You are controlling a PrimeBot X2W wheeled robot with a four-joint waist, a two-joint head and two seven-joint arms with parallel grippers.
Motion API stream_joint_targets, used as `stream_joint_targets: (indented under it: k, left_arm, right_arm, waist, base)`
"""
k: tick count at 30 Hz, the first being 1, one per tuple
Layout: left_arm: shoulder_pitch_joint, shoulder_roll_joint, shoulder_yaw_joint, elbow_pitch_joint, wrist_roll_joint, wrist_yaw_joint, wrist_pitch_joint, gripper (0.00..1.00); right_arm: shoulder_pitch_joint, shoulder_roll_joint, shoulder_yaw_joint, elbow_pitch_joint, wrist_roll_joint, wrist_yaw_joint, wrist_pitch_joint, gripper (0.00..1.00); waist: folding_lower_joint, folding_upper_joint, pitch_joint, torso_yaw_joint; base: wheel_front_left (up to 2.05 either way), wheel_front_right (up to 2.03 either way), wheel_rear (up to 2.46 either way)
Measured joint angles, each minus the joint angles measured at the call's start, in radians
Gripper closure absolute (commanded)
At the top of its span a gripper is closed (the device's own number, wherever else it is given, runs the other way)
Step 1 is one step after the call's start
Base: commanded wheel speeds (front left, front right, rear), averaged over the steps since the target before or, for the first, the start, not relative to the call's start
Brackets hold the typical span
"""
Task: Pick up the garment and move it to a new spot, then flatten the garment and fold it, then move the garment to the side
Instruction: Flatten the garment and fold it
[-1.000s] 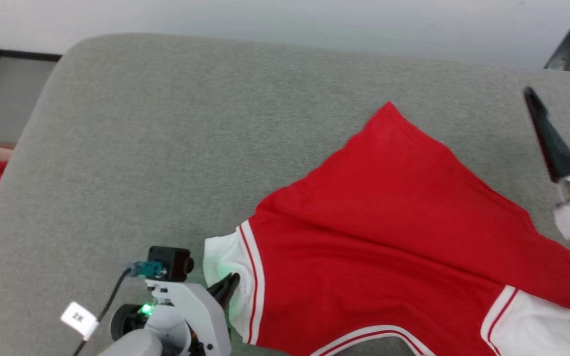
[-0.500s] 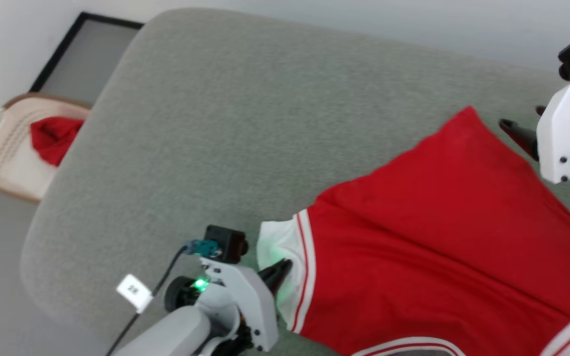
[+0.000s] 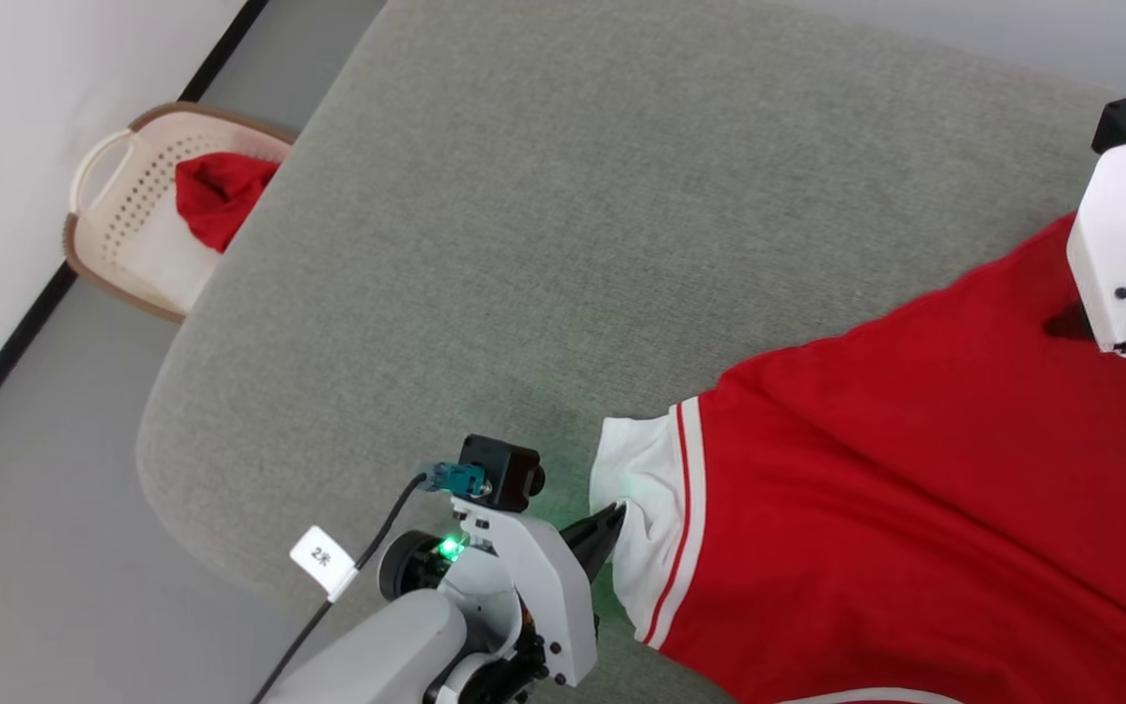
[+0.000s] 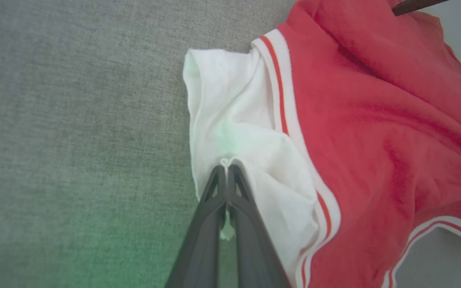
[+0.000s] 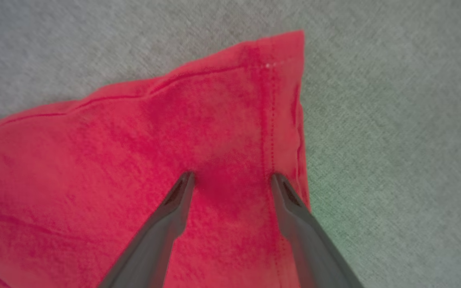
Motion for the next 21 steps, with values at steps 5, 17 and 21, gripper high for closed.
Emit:
stream_joint_targets:
  k: [5,17,21]
  left_arm:
    - [-0.005,-0.012,0.0,0.024,-0.002,-0.012,-0.008,1.0]
    - [-0.017,-0.007,0.007,0.054,-0.01,-0.02,-0.016,1.0]
    - [-0.027,0.018,0.015,0.046,-0.012,-0.016,0.001,1.0]
  right_arm:
    - [-0.024,0.011,-0.008,0.05,-0.01,0.0,0.02,1.0]
    - [-0.053,0.035,-0.043,0.109,-0.034,0.001,-0.056,1.0]
    - [-0.06,0.046,-0.05,0.106,-0.032,0.0,-0.108,1.0]
  waist:
    - [0.0,0.0,0.009,0.012]
    - [0.0,0.0,0.005,-0.017]
    - [-0.0001,0.0,-0.006,-0.039]
  base:
    - [0.0,0.0,0.0]
    - [0.0,0.0,0.0]
    - [0.0,0.0,0.0]
